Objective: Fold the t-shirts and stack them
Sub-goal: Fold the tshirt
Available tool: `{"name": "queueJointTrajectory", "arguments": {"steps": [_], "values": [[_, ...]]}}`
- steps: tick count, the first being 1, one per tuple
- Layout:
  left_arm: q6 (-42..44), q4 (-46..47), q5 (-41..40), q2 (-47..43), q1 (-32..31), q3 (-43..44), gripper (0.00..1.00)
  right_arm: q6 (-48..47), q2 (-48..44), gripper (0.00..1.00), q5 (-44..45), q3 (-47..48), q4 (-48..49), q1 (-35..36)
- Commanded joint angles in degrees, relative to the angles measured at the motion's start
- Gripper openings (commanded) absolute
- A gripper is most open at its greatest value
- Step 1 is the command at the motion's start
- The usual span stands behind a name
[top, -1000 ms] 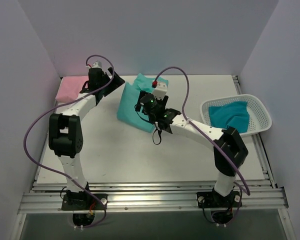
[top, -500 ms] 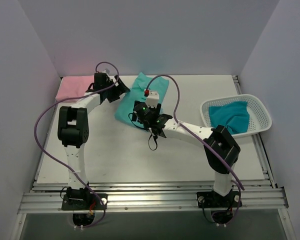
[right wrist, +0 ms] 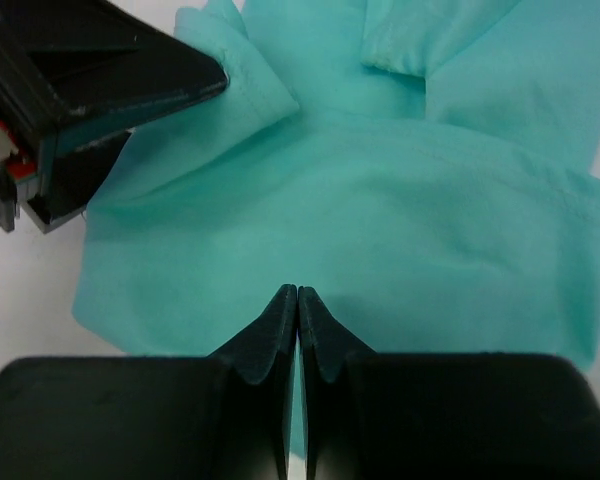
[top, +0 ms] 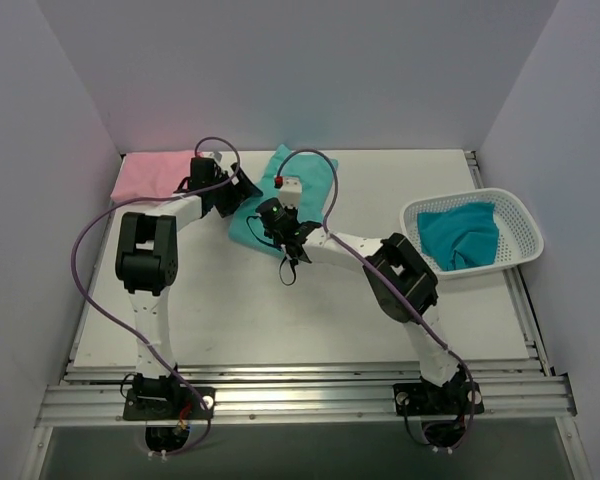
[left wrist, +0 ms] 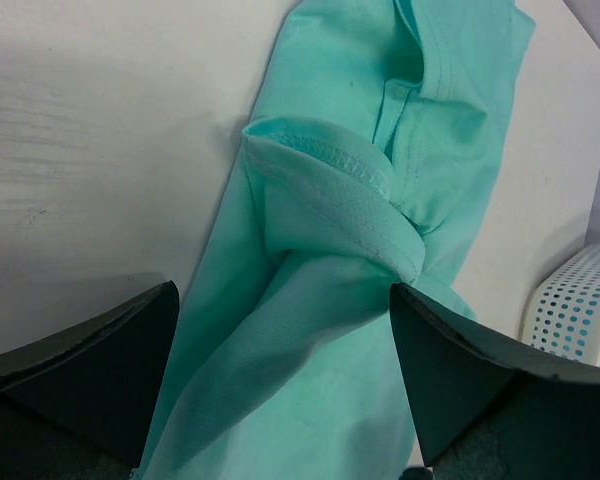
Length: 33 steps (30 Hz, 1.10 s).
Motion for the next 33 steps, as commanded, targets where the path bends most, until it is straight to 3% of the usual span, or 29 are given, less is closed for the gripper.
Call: {"name": "queueJointTrajectory", "arguments": {"steps": [1, 9, 17, 25, 33], "values": [[0.8, 3.6, 1.2, -0.3, 0.4, 0.8, 0.95, -2.2, 3.2, 0.0, -1.4, 5.8, 3.9, -1.6], [0.8, 4.8, 2.9, -0.7, 0.4, -0.7, 0.95, -6.0, 12.0, 0.0, -4.5, 9.0, 18.8, -3.6], [1.2, 4.2, 4.6, -0.5, 0.3, -1.4, 0.96, -3.4, 20.5, 0.0, -10.6, 11.9, 24.2, -7.2], [3.7, -4.3, 5.4, 0.2, 2.6, 7.7, 0.95, 3.3, 12.3, 0.0, -13.3, -5.5, 28.9, -9.3], [4.4, -12.3, 4.7, 7.9, 4.4, 25.3, 0.95, 9.4, 6.8, 0.0, -18.4, -21.3, 37.4, -10.2]]}}
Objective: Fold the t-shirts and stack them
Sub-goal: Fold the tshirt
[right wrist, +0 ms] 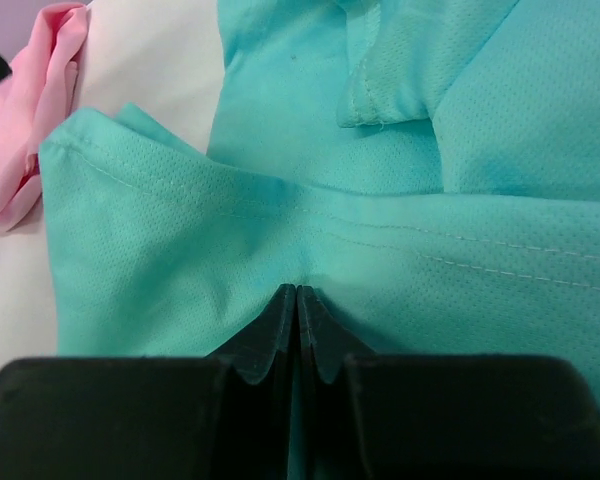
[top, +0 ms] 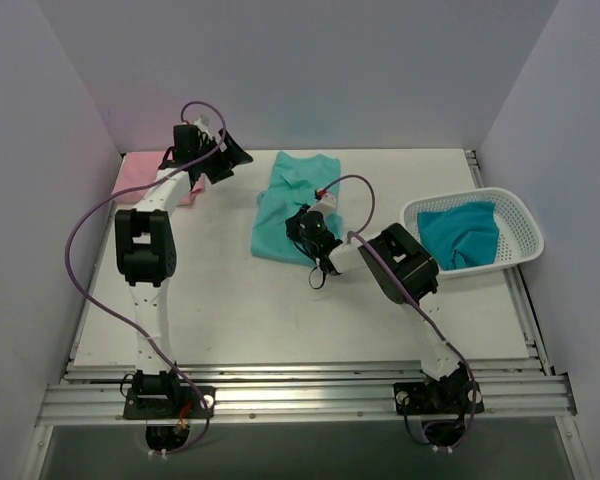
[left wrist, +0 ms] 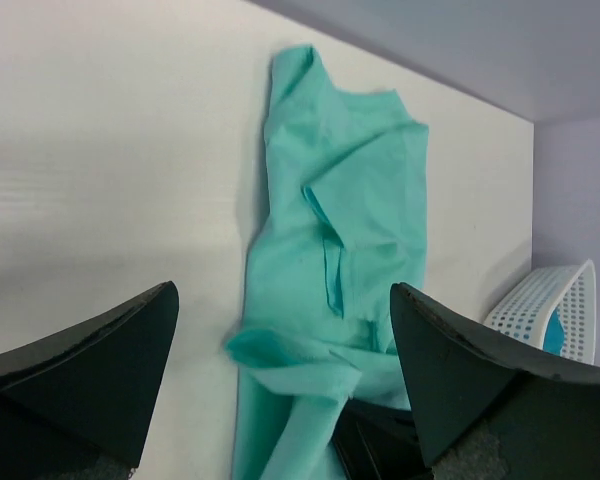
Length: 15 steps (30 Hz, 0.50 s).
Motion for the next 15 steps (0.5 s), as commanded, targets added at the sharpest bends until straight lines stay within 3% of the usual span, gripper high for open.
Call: {"name": "queueJointTrajectory", "arguments": {"steps": [1, 6, 9, 12, 13, 15], "values": [[1.3, -3.7, -0.7, 3.8, 1.3, 7.4, 0.95, 2.9, -1.7, 0.0, -3.2, -6.1, -1.6, -0.3], [0.2, -7.8, -0.8, 11.1, 2.9, 21.6, 0.96, 3.7, -3.9, 0.0, -4.0, -11.4, 0.2, 0.4], [0.8, -11.8, -0.8, 9.1, 2.6, 23.3, 1.0, 3.0, -6.4, 0.0, -4.5, -12.7, 0.0, 1.1], [2.2, -6.7, -3.5, -2.3, 1.4, 10.0, 1.0, 0.9, -11.0, 0.0, -1.9, -12.6, -3.0, 3.2], [2.4, -4.9, -4.4, -5.9, 1.3, 0.5, 1.0, 0.1, -12.4, 0.03, -0.6, -12.4, -4.1, 4.0], [2.8, -0.2, -7.7, -17.1, 1.0, -8.6, 1.0, -2.1, -17.3, 0.14, 4.2, -11.9, -8.7, 6.3]]}}
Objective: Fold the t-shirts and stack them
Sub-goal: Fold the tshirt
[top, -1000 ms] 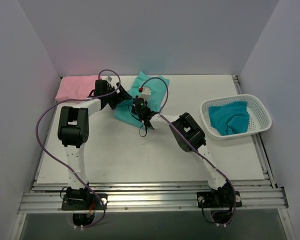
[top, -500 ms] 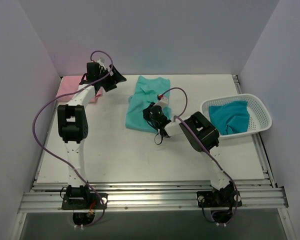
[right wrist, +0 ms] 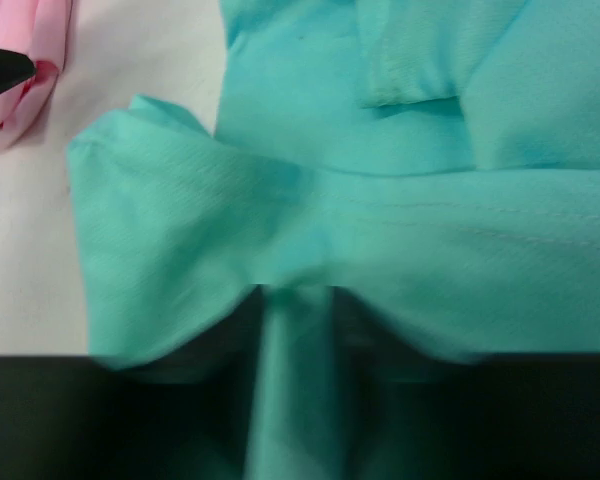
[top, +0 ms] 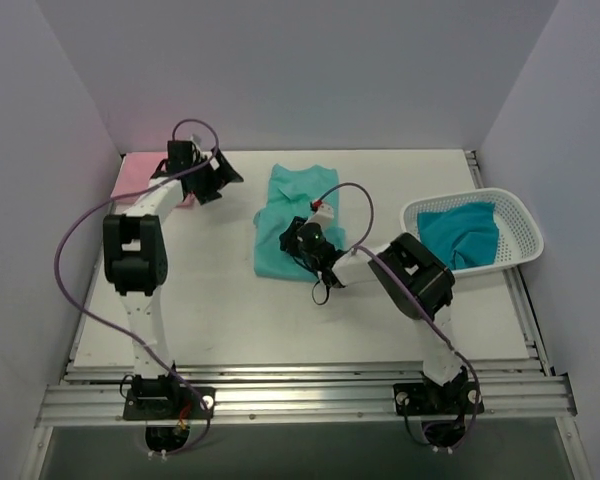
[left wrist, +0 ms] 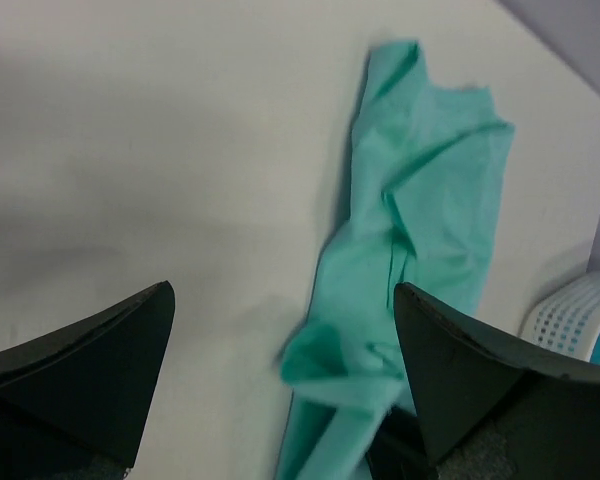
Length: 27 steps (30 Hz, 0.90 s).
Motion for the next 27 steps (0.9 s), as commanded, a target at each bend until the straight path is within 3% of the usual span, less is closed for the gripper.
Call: {"name": "queueJointTrajectory", "arguments": {"steps": [1, 2, 3, 4, 9, 14, 22, 27], "values": [[2.3, 6.5, -4.9, -20.4, -1.5, -16.2, 1.0, -4.6, -9.7, 0.45, 7.2, 0.8, -10.2, 4.5], [2.8, 7.3, -7.6, -27.0, -1.8, -19.8, 1.0, -5.0, -13.0, 0.61, 11.2, 1.2, -14.6, 5.3], [3.1, 7.4, -8.7, -30.2, -2.2, -23.0, 1.0, -6.0, -14.6, 0.84, 13.1, 1.9, -16.8, 6.1], [3.2, 7.5, -10.0, -33.0, -3.3, -29.3, 1.0, -6.1, -15.9, 0.91, 15.1, 3.1, -21.6, 7.4], [-2.0, 9.3, -20.0, -50.2, -10.1, -45.4, 1.0, -3.7, -25.6, 0.93, 23.4, 1.3, -31.2, 9.2], [-8.6, 11.3, -28.9, -62.2, -21.3, -61.2, 1.0, 4.3, -37.4, 0.92, 28.4, -9.5, -39.8, 11.2], [-16.0, 14.1, -36.3, -71.7, -29.6, -77.1, 1.0, 15.2, -51.8, 0.91, 30.2, -24.4, -46.9, 15.7], [-19.3, 19.5, -37.3, -71.7, -31.1, -83.4, 1.0, 19.0, -52.8, 0.9, 29.8, -28.9, -45.5, 17.3]]}}
